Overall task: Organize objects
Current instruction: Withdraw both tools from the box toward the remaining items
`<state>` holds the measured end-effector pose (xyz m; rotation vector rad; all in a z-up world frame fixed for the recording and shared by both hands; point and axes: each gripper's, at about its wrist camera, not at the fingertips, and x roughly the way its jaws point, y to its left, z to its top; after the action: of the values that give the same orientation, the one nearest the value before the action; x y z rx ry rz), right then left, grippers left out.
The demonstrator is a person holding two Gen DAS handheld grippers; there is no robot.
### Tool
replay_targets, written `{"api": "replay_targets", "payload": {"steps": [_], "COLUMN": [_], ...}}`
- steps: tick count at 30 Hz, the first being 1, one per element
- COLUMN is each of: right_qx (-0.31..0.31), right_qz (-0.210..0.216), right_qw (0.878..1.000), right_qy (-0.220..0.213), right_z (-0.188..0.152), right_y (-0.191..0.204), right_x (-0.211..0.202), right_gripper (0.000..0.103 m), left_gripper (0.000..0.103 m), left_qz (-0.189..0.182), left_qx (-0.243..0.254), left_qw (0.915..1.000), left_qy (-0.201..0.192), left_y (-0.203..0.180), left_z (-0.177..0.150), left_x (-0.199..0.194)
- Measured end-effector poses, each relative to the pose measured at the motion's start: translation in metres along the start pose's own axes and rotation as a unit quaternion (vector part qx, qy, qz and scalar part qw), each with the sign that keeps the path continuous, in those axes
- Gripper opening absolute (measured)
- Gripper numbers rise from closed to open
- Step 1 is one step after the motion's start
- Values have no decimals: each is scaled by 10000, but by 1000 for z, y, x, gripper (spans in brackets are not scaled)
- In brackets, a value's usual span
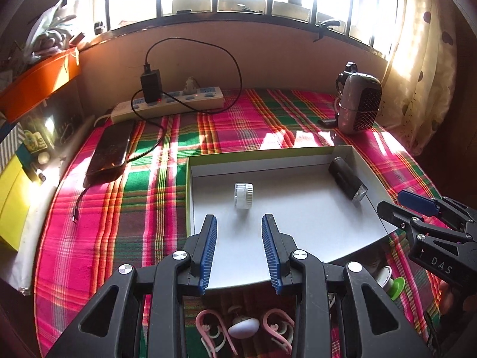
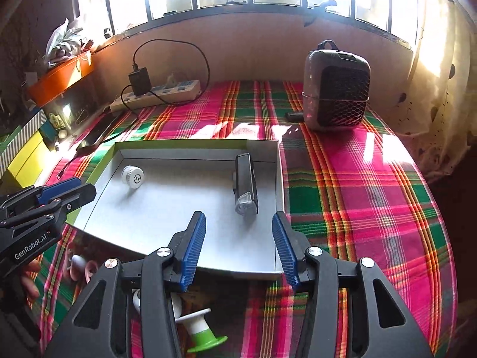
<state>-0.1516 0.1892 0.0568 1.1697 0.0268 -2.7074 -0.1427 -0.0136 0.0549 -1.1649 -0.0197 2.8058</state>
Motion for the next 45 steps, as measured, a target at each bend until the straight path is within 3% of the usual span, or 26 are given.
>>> {"api": "replay_targets", "payload": {"steps": [12,21,34,45], "right_qx": [-45,-322,-472,-693], "right_qz": [407,587,542,307], "right_qw": [9992,9977,9969,9958], "right_qy": [12,144,316,508], "right_z": [-43,-64,-74,-76], "right_y": [-3,9,14,18], "right_x": [-29,-32,-25,-10], "right_gripper": [48,48,52,52], "left_gripper": [30,34,34,34], "left_qz": [-26,-328,-452,-325], "left_qx": [-525,-906,-618,-496], "left_qw": [9984,9953,9965,9969], "left_qy": [-185,91,346,521], "left_y": [37,53,32,24], "left_z": [-45,-74,-88,-89], "left_x": [-36,-37,-28,-15]}}
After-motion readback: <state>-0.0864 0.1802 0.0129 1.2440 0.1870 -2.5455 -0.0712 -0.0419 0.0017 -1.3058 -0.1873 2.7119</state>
